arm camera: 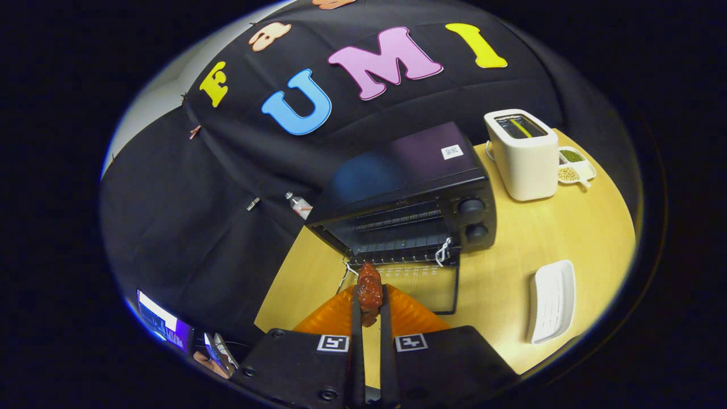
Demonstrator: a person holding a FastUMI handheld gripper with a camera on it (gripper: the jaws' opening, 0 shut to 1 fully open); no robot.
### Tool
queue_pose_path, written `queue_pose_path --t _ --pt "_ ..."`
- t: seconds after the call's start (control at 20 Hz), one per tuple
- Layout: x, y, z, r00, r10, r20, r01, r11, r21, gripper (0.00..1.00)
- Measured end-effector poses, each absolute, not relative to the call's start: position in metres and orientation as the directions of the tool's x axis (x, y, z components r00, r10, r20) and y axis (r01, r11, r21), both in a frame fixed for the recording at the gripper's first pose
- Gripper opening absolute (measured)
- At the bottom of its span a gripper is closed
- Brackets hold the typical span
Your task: Open the toaster oven, put the food inside, and close the toaster oven door.
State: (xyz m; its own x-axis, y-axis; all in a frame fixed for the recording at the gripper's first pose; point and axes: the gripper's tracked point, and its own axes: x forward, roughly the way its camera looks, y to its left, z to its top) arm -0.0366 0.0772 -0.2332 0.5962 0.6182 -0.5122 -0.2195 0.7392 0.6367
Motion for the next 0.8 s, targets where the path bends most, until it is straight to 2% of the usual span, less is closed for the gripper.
queue_pose_path --t 0.45,0.8 --pt "0.027 0.148 -0.276 0.657 0.586 -0.474 -0.094 0.688 0.72 0.15" --pt "0.076 0.16 -0.31 0.716 0.514 -0.473 -0.034 0.702 0.711 0.15"
